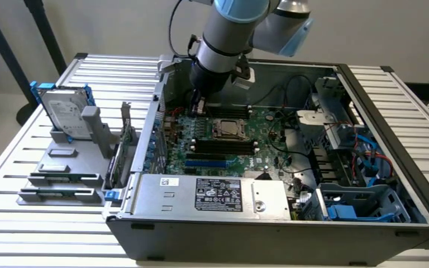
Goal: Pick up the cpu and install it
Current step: 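Install the first cpu locking lever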
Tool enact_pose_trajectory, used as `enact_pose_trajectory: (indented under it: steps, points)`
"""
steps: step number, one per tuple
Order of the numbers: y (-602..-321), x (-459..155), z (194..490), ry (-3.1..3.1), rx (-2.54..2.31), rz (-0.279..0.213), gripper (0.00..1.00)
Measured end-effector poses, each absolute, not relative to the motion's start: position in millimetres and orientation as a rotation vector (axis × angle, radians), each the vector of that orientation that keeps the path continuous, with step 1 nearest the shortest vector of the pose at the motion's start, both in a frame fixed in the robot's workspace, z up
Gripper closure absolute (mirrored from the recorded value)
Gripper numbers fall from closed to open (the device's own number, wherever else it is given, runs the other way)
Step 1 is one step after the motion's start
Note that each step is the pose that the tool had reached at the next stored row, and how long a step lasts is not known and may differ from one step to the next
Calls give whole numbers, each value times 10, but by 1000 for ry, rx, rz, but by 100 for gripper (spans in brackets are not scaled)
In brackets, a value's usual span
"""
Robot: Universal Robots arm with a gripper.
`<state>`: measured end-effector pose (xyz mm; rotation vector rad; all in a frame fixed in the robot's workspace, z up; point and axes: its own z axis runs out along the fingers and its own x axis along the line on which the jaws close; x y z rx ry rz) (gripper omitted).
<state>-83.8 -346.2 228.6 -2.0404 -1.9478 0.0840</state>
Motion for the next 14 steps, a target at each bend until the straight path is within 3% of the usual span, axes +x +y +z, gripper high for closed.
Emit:
enact_pose_trajectory:
  steps: [14]
  points:
    - [-3462,-838,2311,-1725,-2222,34,89]
